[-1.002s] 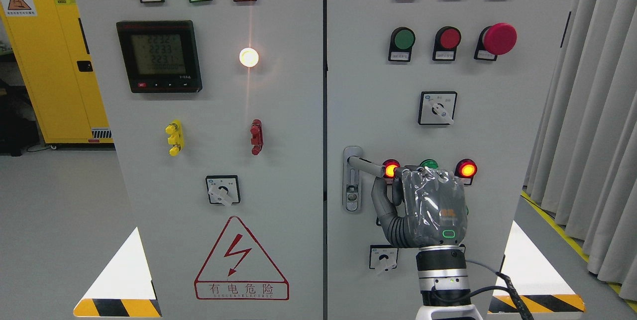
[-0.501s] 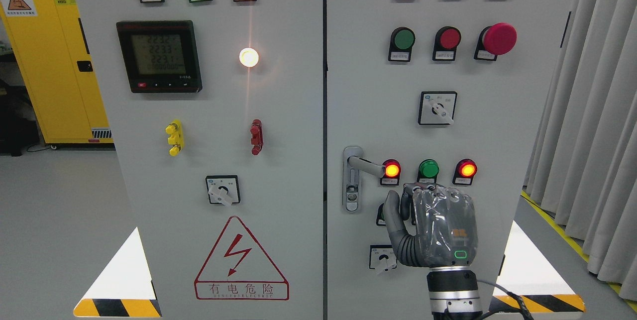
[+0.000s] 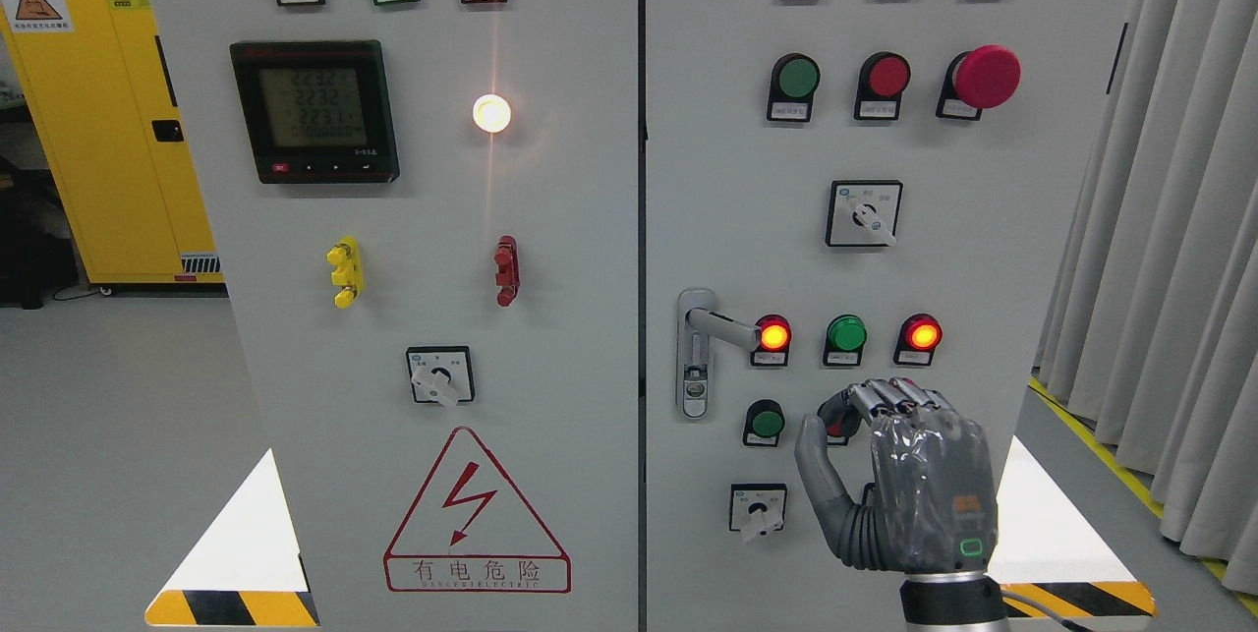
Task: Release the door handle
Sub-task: 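Open the right hand fingers and pull it off the handle, then move the open right hand away from the handle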
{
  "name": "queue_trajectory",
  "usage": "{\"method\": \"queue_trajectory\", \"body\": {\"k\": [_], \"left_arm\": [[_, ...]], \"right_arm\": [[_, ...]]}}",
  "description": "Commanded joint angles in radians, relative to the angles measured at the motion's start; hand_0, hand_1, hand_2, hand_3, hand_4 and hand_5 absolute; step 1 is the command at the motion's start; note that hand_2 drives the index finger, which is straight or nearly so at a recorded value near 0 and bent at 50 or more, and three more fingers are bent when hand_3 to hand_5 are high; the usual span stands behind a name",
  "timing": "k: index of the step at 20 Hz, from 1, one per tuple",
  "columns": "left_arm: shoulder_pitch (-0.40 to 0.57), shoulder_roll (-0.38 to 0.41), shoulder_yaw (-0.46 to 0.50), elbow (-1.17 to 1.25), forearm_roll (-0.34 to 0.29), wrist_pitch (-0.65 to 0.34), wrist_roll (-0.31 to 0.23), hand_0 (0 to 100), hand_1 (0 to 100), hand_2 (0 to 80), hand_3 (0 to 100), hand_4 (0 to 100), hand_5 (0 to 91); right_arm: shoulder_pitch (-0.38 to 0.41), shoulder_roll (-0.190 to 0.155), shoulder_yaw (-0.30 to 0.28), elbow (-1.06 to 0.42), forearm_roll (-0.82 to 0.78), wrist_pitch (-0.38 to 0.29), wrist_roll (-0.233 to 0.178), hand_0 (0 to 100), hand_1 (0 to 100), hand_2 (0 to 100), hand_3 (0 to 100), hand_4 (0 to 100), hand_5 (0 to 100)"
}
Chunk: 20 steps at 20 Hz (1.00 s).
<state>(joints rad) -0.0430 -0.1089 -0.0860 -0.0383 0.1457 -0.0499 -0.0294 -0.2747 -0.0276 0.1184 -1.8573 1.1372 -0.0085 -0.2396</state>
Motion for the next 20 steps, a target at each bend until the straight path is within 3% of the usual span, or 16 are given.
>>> {"method": "queue_trajectory", "body": {"k": [1,7,14,20], "left_arm": [[0.000,0.000,0.000,0.000,0.000,-0.001,0.000,12,56,0.0,0,0,0.0],[0.000,0.000,0.000,0.000,0.000,-0.001,0.000,12,56,0.0,0,0,0.0],[0.000,0.000,0.000,0.000,0.000,-0.001,0.000,12,56,0.0,0,0,0.0],[0.000,0.000,0.000,0.000,0.000,-0.001,0.000,12,56,0.0,0,0,0.0]], "right_arm": [[0.028,-0.058,-0.077,-0.023,-0.048,-0.036,-0.007,70,29,0,0,0,0],[0.022,-0.049,-0.077,-0.025,-0.048,-0.053,-0.007,74,22,0,0,0,0],[0.022,-0.046,-0.077,-0.030,-0.059,-0.059,-0.007,71,20,0,0,0,0],[0.022,-0.009,-0.075,-0.028,-0.059,-0.114,-0.006,69,19,0,0,0,0]]}}
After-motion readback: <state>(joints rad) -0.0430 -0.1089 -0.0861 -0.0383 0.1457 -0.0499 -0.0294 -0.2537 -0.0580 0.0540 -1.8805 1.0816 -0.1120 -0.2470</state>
